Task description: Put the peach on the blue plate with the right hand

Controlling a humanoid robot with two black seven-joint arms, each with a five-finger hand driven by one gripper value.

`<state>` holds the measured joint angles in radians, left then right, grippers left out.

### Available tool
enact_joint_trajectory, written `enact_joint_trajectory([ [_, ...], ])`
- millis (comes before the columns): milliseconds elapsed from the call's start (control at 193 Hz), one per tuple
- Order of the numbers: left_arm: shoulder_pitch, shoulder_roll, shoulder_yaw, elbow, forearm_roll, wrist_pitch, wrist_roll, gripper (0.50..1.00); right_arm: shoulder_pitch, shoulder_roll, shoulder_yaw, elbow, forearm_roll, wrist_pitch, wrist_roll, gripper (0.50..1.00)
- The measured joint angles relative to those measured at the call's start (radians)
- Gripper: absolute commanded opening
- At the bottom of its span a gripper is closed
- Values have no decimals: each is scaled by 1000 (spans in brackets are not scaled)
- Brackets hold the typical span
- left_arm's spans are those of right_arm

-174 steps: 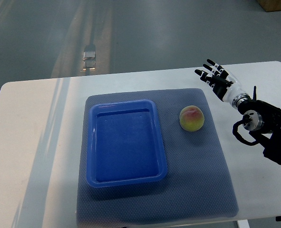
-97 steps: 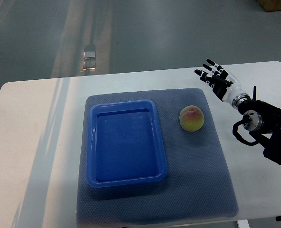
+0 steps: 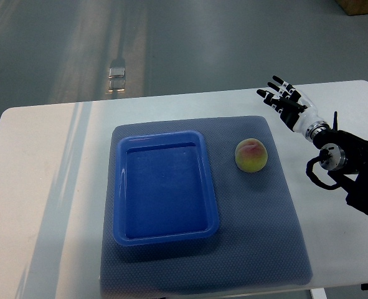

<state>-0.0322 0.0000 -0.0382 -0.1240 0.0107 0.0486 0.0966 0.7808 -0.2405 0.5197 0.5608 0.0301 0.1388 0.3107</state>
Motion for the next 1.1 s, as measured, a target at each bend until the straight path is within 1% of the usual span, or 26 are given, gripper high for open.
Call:
enact_joint_trajectory([
  [482,0,0,0,1,0,-1,0,1000,0,2,-9,-20,0,1,-2,932],
  [1098,5,0,0,3,0,0,0,1000,21,-2,-9,-19,-21,1,-1,930],
])
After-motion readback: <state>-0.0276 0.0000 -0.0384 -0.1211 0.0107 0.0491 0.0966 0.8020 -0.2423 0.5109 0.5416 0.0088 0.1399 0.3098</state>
